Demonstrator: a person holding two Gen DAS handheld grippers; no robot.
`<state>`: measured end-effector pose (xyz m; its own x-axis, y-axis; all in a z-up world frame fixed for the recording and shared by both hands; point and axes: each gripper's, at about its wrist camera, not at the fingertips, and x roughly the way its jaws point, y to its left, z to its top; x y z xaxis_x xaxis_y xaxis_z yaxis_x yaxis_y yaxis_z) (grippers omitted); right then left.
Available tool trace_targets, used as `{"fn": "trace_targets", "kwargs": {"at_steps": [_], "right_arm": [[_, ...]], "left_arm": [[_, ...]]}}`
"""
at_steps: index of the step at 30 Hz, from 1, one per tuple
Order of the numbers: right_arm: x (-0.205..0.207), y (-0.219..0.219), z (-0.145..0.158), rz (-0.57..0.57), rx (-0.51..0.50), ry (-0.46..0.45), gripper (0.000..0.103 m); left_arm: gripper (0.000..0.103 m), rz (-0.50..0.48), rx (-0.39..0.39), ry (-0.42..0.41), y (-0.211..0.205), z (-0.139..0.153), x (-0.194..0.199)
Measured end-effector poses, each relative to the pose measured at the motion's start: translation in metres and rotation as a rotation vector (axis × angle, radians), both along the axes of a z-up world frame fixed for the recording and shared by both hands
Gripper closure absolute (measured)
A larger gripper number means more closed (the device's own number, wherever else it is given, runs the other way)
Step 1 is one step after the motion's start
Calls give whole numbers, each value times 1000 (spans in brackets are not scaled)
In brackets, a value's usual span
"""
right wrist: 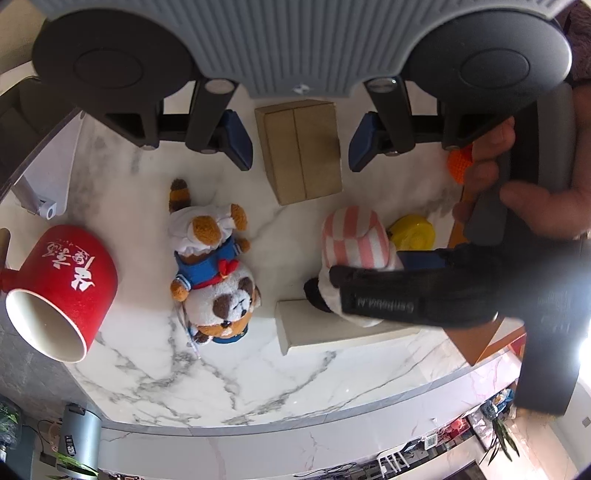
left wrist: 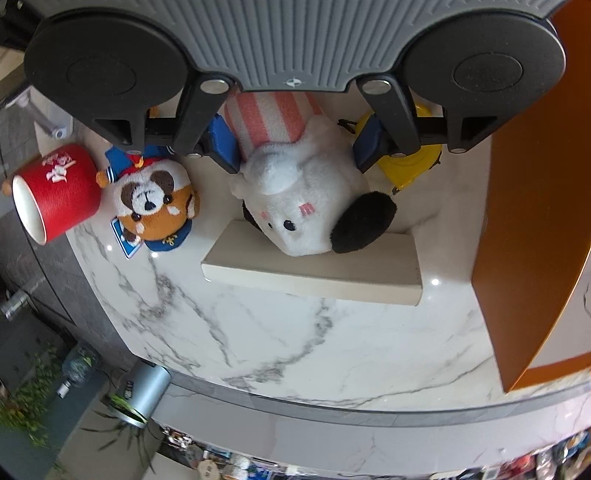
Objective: Organize objects
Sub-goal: 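Grasp the kraft box with the right gripper while the left grasps the plush dog, then lift the kraft box and plush dog and carry them over the orange box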
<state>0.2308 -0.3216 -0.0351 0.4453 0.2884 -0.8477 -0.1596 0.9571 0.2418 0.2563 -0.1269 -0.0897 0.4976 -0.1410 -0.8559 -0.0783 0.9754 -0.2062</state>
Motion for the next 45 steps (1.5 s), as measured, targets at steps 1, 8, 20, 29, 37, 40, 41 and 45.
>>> {"fn": "trace_targets", "kwargs": {"at_steps": [1, 8, 20, 29, 37, 40, 41, 45], "right_arm": [[1, -2, -2, -1, 15, 7, 51], [-1, -4, -2, -11, 72, 16, 68], [-21, 20, 13, 16, -70, -82, 33], [-7, 17, -10, 13, -38, -8, 55], [-33, 20, 11, -50, -6, -45, 55], [-50, 33, 39, -35, 35, -89, 55], [-55, 39, 49, -24, 51, -104, 55], [-69, 78, 90, 46, 116, -170, 55]], "left_arm": [[31, -16, 8, -3, -1, 1, -1], [35, -89, -13, -19, 3, 11, -25], [36, -128, 3, -94, 19, 52, -65], [36, -188, 7, -123, 23, 68, -85], [36, -237, -63, -178, 43, 97, -107], [35, -261, -77, -224, 60, 118, -121], [35, -261, -80, -241, 68, 125, -126], [35, -230, -65, -303, 111, 150, -144]]}}
